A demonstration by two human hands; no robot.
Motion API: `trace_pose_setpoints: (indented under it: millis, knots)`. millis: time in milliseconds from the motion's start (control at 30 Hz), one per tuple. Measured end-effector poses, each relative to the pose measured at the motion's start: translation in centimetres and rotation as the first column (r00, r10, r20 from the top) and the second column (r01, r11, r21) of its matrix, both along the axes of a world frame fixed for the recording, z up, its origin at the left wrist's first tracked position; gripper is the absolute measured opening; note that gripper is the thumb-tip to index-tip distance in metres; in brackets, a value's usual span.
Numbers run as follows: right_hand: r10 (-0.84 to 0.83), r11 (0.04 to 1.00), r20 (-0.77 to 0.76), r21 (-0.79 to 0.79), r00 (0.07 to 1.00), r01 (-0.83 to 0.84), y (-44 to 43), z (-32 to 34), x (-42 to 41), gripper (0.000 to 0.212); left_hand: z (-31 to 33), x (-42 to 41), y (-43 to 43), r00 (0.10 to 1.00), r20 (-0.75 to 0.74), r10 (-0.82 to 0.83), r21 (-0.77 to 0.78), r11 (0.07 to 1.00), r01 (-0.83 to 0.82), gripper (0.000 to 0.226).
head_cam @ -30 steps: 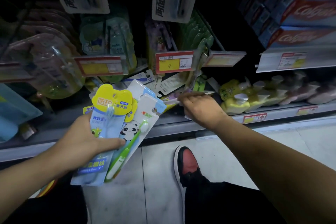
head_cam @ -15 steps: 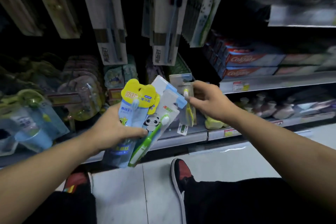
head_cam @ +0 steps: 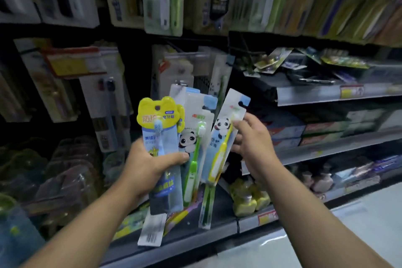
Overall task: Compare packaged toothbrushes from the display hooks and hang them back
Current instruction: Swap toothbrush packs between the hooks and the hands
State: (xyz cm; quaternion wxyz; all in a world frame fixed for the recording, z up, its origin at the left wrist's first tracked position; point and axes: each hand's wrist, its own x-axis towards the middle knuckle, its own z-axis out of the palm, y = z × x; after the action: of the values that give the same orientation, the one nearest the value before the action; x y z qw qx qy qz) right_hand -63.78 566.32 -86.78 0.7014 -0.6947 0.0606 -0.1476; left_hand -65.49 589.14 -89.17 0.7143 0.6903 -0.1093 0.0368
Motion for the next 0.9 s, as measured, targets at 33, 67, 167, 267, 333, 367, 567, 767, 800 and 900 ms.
trace_pose_setpoints:
  millis: [33,67,167,267,333,367,567,767,800,900]
  knots:
    - [-0.009,1.0,0.014,-0.022,1.0,0.009,0.0,0.0,0.2,0.024,0.0,0.3,-0.3,1.0,-0.004,-0.001,-0.017,1.0,0.001,0.048]
    - [-0.021,0.999,0.034,-0.043,0.999,0.023,0.2,0.0,0.3,0.027,0.0,0.5,-0.6,1.0,-0.003,0.003,-0.025,1.0,-0.003,0.046]
    - [-0.061,0.991,0.129,-0.113,0.99,0.075,0.4,0.8,0.6,0.042,0.2,1.1,-1.1,1.0,-0.003,0.018,-0.062,0.998,-0.018,0.042]
    - [-0.087,0.979,0.232,-0.159,0.969,0.126,0.6,2.0,1.0,0.058,0.9,1.0,-1.7,1.0,0.001,0.028,-0.145,0.989,-0.028,0.035]
    - [-0.131,0.971,0.268,-0.16,0.954,0.178,0.6,2.9,1.3,0.064,1.3,0.7,-1.9,1.0,0.0,0.028,-0.174,0.984,-0.028,0.035]
    - [-0.154,0.964,0.279,-0.166,0.948,0.206,0.6,3.3,1.5,0.064,1.4,0.4,-2.0,1.0,-0.003,0.027,-0.179,0.984,-0.027,0.034]
    - [-0.212,0.912,0.274,-0.289,0.938,0.291,0.7,4.2,1.7,0.063,1.8,-0.5,-1.6,0.999,-0.034,0.022,-0.188,0.982,-0.028,0.025]
    - [-0.226,0.871,0.222,-0.39,0.949,0.299,1.7,3.3,1.3,0.061,2.1,-1.2,-0.5,0.999,-0.041,0.02,-0.216,0.976,-0.029,0.028]
    - [-0.231,0.869,0.218,-0.392,0.948,0.302,1.7,3.3,1.5,0.06,2.2,-1.2,-0.4,0.999,-0.041,0.022,-0.216,0.976,-0.03,0.03]
    - [-0.244,0.87,0.216,-0.383,0.945,0.312,1.5,3.6,2.7,0.06,2.2,-1.2,-0.3,0.999,-0.048,0.017,-0.221,0.975,-0.028,0.026]
